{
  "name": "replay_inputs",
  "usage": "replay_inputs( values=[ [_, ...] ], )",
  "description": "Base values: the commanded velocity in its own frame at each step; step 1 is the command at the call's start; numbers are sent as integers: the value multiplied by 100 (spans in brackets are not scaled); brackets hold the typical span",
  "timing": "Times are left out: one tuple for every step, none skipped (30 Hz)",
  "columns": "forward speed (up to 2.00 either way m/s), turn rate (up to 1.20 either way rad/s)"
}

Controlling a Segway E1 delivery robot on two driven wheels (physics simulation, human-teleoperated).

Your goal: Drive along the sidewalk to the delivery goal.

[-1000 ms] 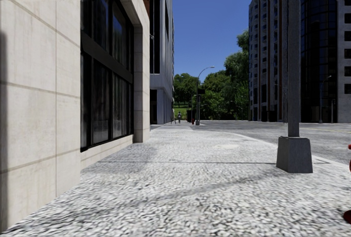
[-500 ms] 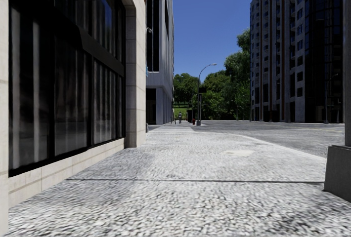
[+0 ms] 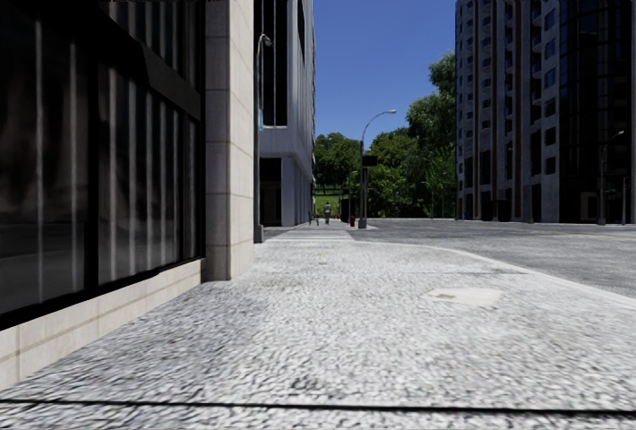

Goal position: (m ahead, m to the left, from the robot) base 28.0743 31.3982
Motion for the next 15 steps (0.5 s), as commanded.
replay_inputs(
  values=[
    [200,0],
    [200,0],
    [200,0],
    [200,0],
    [200,0],
    [200,0],
    [200,0],
    [200,0],
    [200,0],
    [200,0],
    [200,0],
    [200,0],
    [200,0],
    [200,0],
    [200,0]
  ],
)
